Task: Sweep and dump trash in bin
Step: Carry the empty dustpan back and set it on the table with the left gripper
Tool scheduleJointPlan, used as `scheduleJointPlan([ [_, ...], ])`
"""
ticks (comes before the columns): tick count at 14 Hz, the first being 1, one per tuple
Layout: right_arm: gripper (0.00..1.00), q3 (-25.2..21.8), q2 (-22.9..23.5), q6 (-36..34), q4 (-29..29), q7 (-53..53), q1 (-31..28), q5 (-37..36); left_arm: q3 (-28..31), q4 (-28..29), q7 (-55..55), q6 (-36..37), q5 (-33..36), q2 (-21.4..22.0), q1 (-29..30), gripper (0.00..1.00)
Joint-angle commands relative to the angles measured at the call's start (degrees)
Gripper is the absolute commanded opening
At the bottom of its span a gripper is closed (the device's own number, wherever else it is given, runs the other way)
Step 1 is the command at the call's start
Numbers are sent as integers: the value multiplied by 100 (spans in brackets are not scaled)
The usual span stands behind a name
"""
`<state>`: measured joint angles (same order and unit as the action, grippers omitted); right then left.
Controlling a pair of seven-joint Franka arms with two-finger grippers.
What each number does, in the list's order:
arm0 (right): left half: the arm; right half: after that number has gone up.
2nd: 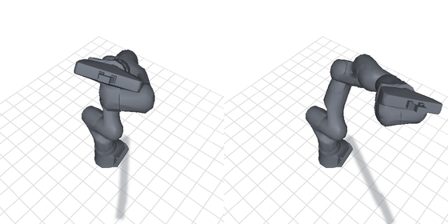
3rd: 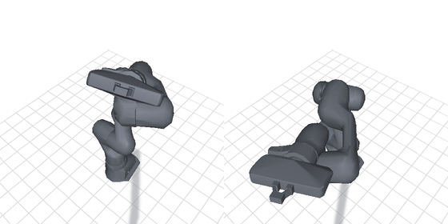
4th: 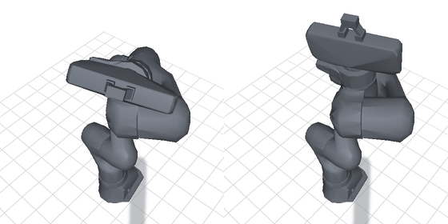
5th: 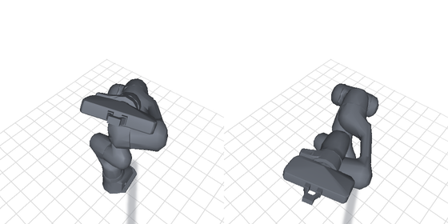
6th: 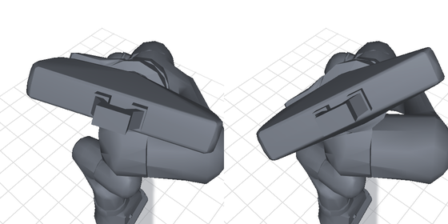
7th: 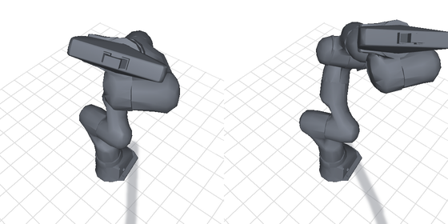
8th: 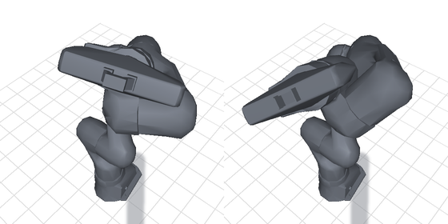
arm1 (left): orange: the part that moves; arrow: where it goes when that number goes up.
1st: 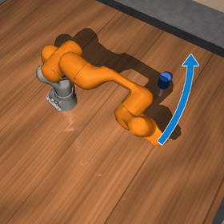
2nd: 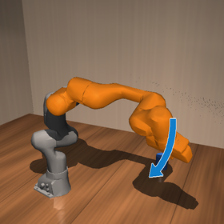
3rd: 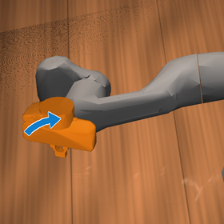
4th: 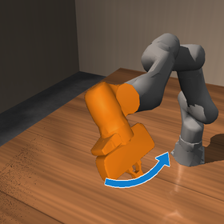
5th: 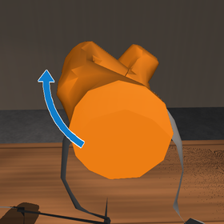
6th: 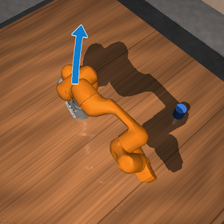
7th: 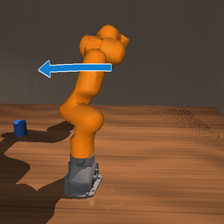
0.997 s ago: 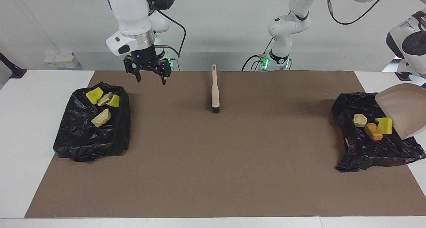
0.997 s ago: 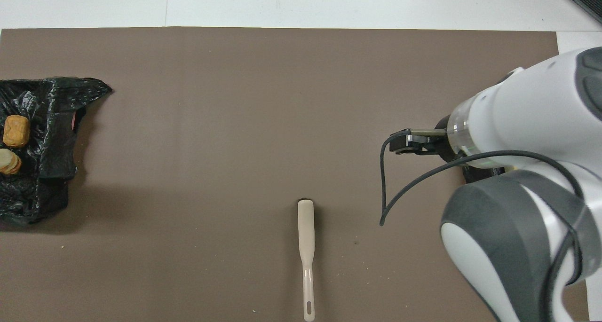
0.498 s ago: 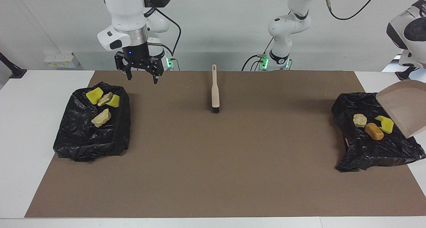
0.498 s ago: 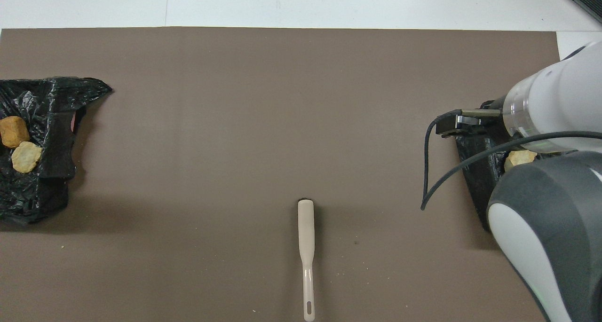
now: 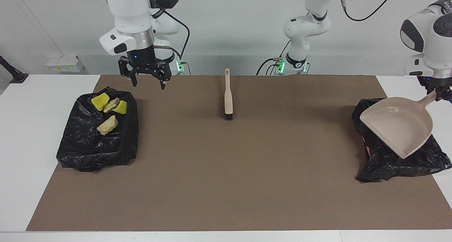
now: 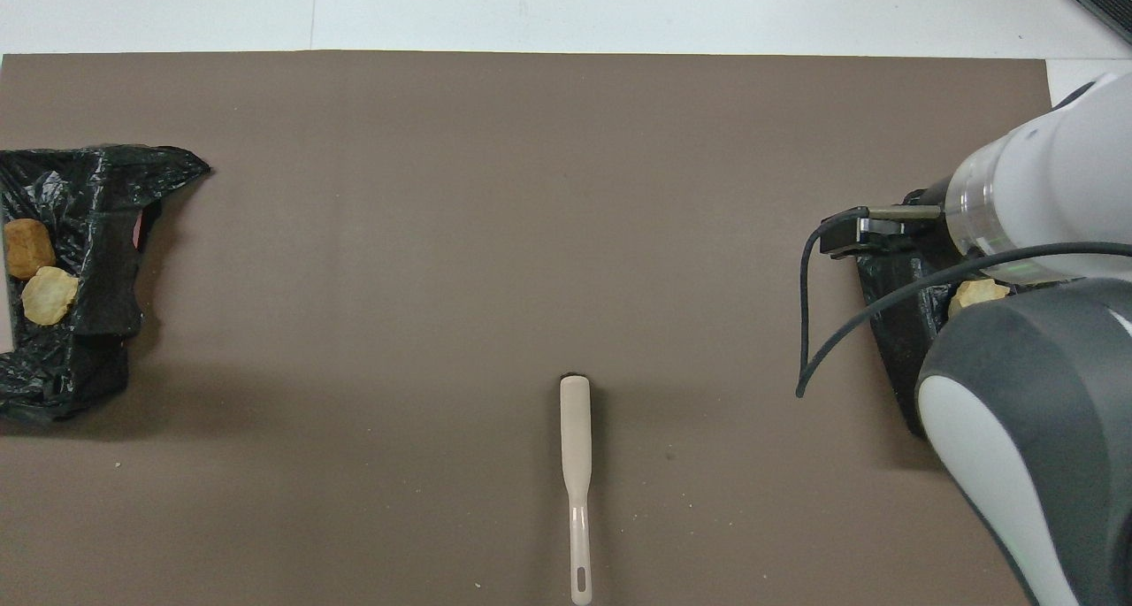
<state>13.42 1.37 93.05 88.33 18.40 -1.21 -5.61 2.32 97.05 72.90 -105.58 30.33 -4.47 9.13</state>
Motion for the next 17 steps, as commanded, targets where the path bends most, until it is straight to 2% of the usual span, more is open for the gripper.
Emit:
scheduleJointPlan([
  [1, 100, -295, -189, -338, 17, -336, 155, 69, 58, 200, -1020, 388, -501, 245, -367, 0],
  [4, 100, -419, -312, -516, 35, -434, 226, 78, 32, 262, -2416, 801, -1053, 315, -841, 0],
  [6, 100, -760, -313, -690, -34, -521, 331, 471, 31, 306, -3698, 952, -1589, 368, -1254, 0],
  [8, 100, -858, -330, -814, -70, -539, 428, 447, 31, 350, -4754, 1022, -2038, 394, -1615, 0],
  [10, 100, -1025, -330, -806, -70, -810, 402, 465, 31, 376, -5721, 1014, -2478, 412, -2071, 0],
  [13, 100, -1034, -330, -806, -70, -1031, 411, 395, 31, 367, -6952, 882, -3050, 412, -2748, 0],
  [17, 100, -1043, -243, -841, -88, -1154, 437, 289, 31, 341, -8070, 523, -3227, 299, -3653, 0],
])
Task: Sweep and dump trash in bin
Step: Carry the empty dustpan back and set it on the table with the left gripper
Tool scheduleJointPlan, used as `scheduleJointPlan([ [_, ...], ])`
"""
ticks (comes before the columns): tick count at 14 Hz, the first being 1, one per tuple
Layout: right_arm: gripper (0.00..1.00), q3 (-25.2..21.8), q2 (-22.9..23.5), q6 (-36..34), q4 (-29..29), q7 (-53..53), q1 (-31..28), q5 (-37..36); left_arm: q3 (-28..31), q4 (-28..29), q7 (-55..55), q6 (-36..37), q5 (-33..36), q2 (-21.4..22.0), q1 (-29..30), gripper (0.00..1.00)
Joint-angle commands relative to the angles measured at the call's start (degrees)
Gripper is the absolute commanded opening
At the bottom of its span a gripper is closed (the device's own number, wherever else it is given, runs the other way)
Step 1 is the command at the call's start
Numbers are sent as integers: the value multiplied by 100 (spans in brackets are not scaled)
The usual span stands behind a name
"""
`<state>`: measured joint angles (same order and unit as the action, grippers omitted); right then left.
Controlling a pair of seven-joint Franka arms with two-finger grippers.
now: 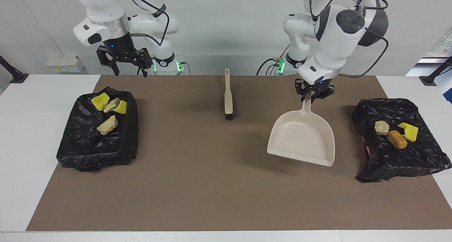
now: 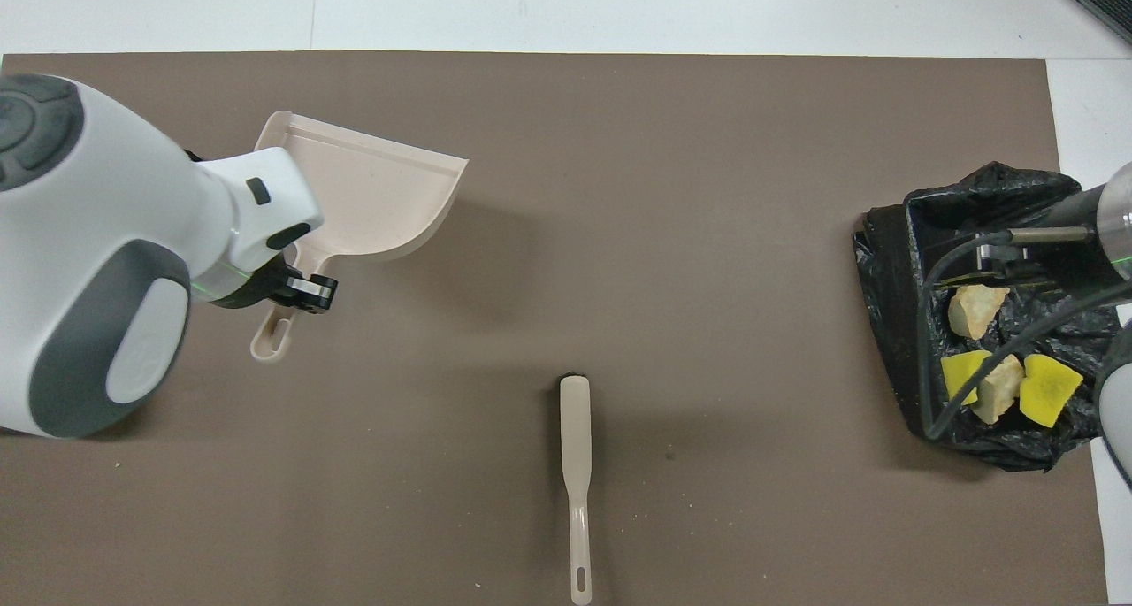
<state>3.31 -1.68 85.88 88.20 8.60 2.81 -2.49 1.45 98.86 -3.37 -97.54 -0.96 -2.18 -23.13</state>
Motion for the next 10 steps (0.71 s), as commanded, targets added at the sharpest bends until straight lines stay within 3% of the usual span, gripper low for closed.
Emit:
scheduleJointPlan([
  [1, 100, -32, 63, -142, -153, -165, 26, -15, 119, 177, -793, -509, -106, -27, -629, 0],
  [6, 100, -23, 115, -195, -215, 72, -26, 91, 119, 116, -2675, -2011, -493, -1080, -1465, 0],
  [10, 100, -15, 195, -178, -391, 291, -18, 134, 110, 125, -2950, -2926, -511, -1626, -1677, 0],
])
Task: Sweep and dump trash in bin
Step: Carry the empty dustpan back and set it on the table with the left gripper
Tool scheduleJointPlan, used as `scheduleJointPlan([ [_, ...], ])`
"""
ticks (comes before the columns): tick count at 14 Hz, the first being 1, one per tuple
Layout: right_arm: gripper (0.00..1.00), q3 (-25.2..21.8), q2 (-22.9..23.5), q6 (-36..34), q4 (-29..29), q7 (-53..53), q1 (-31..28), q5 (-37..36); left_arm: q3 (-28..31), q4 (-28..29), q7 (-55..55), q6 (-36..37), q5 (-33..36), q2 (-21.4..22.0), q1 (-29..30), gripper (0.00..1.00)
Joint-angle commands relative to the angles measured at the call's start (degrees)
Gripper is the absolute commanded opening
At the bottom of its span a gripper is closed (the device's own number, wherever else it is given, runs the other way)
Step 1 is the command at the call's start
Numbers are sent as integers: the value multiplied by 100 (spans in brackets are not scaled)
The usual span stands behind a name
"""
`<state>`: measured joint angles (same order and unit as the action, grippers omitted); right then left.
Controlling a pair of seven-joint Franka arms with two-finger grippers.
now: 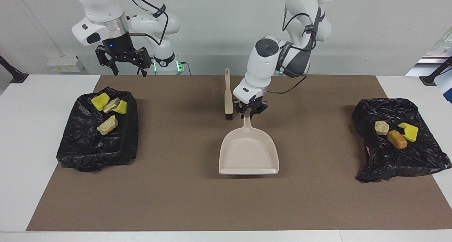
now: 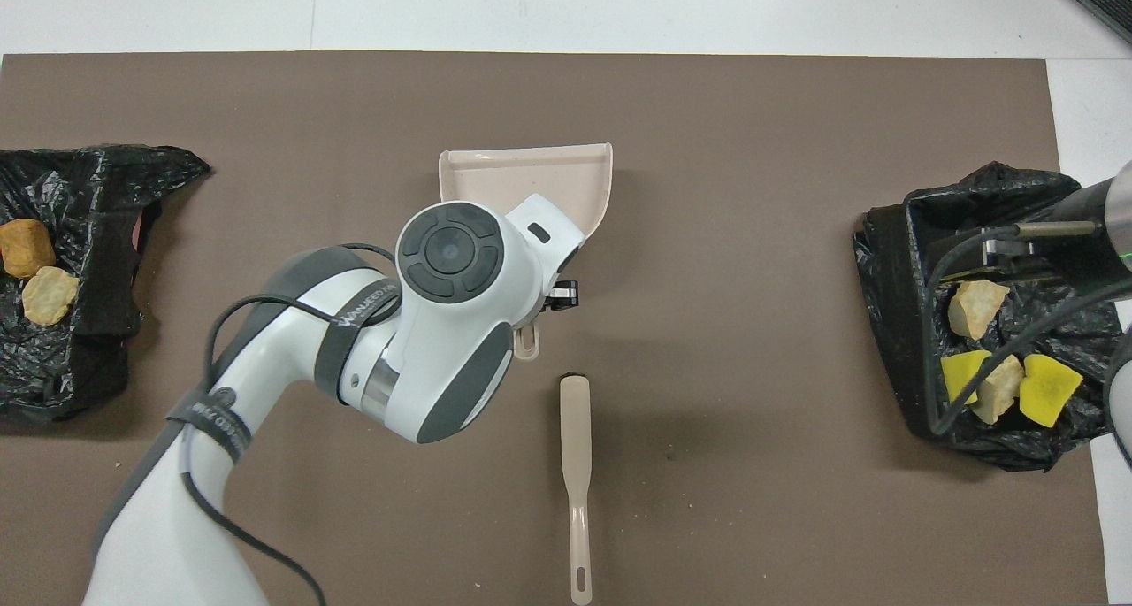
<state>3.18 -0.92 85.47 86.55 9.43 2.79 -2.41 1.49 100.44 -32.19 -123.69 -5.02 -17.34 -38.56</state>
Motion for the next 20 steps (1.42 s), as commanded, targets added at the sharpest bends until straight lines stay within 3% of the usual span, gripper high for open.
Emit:
scheduleJointPlan([
  [1, 100, -2, 118, -128, -226, 234, -16, 179, 115, -42, -76, -453, -104, -225, -151, 0],
  [4, 100, -2, 110, -110, -165, 243, 2, 223, 115, -51, -120, -778, -86, -454, -301, 0],
  [5, 100, -10, 92, -110, -156, 235, 2, 232, 115, -51, -138, -814, -78, -454, -301, 26],
  [6, 100, -2, 92, -110, -147, 235, 2, 232, 124, -51, -216, -789, -78, -454, -301, 99],
  [13, 100, -37, 83, -119, -147, 173, -191, 223, 229, -244, -279, -253, 10, -112, 243, 100],
  [15, 100, -28, 83, -119, -147, 173, -191, 214, 238, -314, -148, -235, 430, -112, 532, 100],
  [20, 100, -2, 92, -110, -147, 173, -183, 232, 212, -350, 1678, 204, 353, 178, 1674, 100],
])
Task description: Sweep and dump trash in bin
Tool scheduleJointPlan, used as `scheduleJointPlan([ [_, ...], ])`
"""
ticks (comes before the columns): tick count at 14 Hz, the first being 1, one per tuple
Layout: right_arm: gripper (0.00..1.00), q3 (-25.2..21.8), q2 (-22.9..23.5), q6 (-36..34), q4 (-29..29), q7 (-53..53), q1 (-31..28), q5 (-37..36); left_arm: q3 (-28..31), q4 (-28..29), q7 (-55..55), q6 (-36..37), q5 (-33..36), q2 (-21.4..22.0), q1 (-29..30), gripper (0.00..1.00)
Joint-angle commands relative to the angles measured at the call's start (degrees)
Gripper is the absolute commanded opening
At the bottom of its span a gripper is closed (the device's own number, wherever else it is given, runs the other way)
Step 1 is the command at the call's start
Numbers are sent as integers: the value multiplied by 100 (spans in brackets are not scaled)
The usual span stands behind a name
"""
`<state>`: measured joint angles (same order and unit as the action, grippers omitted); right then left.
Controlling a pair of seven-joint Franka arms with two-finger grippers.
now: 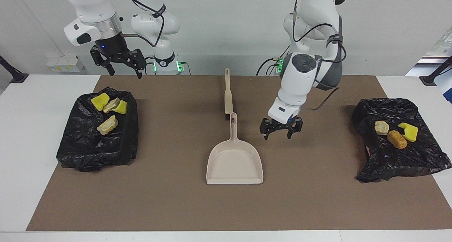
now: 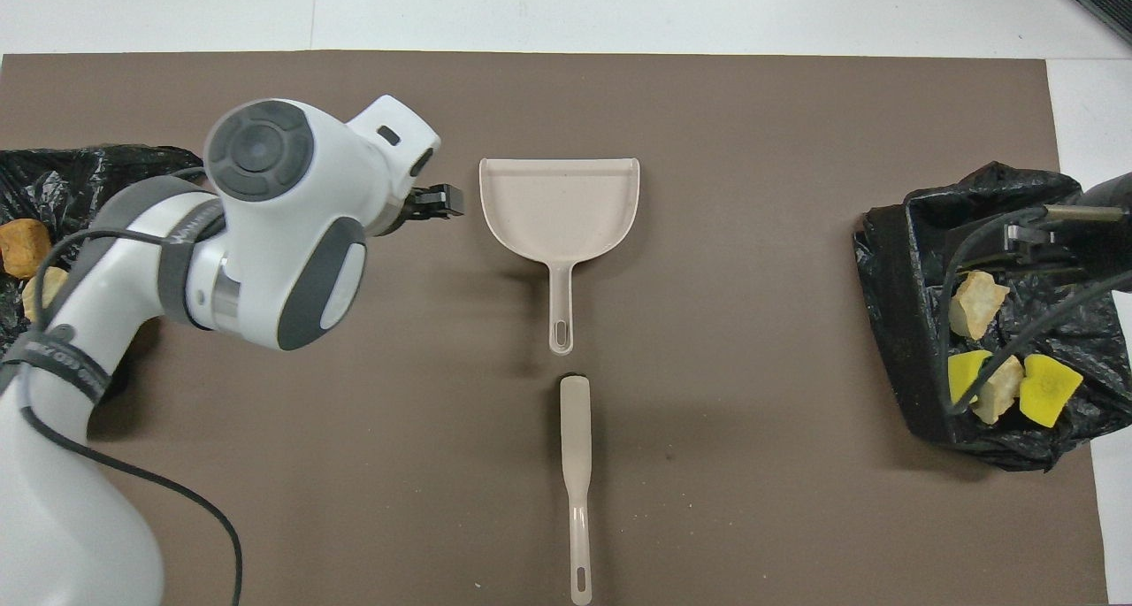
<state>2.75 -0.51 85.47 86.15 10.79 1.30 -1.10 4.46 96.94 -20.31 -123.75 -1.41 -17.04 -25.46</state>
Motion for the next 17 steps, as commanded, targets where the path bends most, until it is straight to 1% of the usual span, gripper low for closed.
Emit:
scheduleJointPlan([
  [1, 100, 41, 51, -101, -107, 37, -33, 109, -86, 0, 789, 289, -8, 209, 549, 100],
  [3, 100, 76, 60, -101, -116, 81, -24, 110, -121, -8, 1570, 587, -51, 350, 1084, 100],
  [5, 100, 85, 60, -101, -116, 99, -7, 110, -69, -17, 2221, 781, -262, 508, 1411, 100],
  [8, 100, 85, 60, -101, -107, 99, 2, 110, -60, 44, 2856, 1177, -280, 745, 1833, 100],
  [13, 100, 85, 60, -57, -98, 99, -7, 118, -51, 62, 3148, 1818, -272, 1202, 2203, 100],
  [14, 100, 85, 52, -57, -98, 99, -7, 118, -60, 27, 3052, 1889, -272, 1273, 2203, 100],
  [17, 100, 85, 43, -57, -89, 90, -7, 118, -86, -122, 3059, 2565, -201, 1571, 2177, 100],
])
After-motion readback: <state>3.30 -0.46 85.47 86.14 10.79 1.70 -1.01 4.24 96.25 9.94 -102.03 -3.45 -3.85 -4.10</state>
